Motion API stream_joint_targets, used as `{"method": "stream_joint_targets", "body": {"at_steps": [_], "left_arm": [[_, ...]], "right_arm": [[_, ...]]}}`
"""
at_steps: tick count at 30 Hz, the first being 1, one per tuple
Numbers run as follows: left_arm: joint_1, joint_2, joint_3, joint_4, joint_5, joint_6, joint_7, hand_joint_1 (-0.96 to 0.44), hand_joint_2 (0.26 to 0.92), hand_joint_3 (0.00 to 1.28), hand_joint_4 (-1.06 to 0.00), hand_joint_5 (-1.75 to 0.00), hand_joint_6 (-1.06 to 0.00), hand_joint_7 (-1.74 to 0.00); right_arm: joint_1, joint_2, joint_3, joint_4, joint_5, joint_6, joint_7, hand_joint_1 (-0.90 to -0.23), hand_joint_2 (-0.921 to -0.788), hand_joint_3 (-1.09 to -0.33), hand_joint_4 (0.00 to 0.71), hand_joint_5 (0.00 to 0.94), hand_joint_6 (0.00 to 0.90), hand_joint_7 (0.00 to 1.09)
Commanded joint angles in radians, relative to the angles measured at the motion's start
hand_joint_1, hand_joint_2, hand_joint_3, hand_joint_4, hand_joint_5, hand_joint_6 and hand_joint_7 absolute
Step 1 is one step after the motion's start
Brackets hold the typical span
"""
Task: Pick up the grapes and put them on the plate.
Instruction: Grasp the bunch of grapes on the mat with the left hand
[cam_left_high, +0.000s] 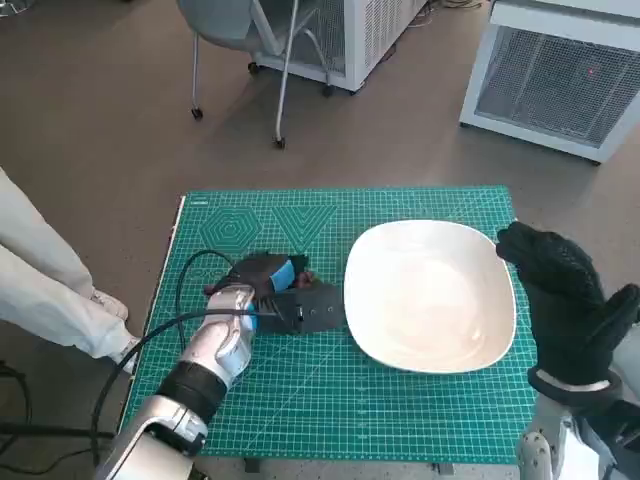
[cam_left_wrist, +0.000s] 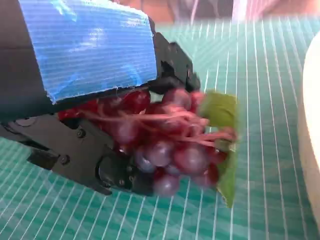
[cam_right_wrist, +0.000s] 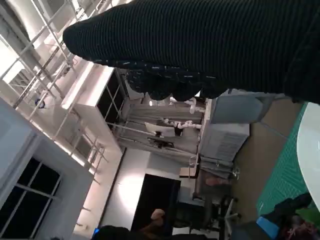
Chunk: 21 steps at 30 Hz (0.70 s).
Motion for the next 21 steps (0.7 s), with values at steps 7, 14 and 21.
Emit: {"method": "stream_joint_targets", "body": {"at_steps": [7, 14, 21], "left_arm": [[-0.004, -0.003, -0.044, 0.052, 0.006, -0.025, 0.064, 0.09, 0.906, 0.37, -0.35, -1.53, -0.48, -1.09], [-0.019, -0.002, -0.040, 0.066, -0.015, -0.028, 0.045, 0.01, 0.920, 0.31, -0.40, -1.56, -0.40, -1.29], [-0.026, -0.004, -0.031, 0.079, -0.035, -0.028, 0.049, 0.00, 0.921, 0.31, -0.38, -1.49, -0.38, -1.42]], "right_arm": [[0.002, -0.005, -0.004, 0.020, -0.006, -0.002, 0.001, -0.391, -0.921, -0.581, 0.501, 0.336, 0.232, 0.81], [-0.004, -0.005, -0.002, 0.029, -0.007, -0.009, 0.003, -0.390, -0.921, -0.581, 0.502, 0.336, 0.236, 0.81], [-0.008, -0.006, -0.002, 0.033, -0.004, -0.011, 0.006, -0.389, -0.921, -0.581, 0.502, 0.336, 0.237, 0.81]]}}
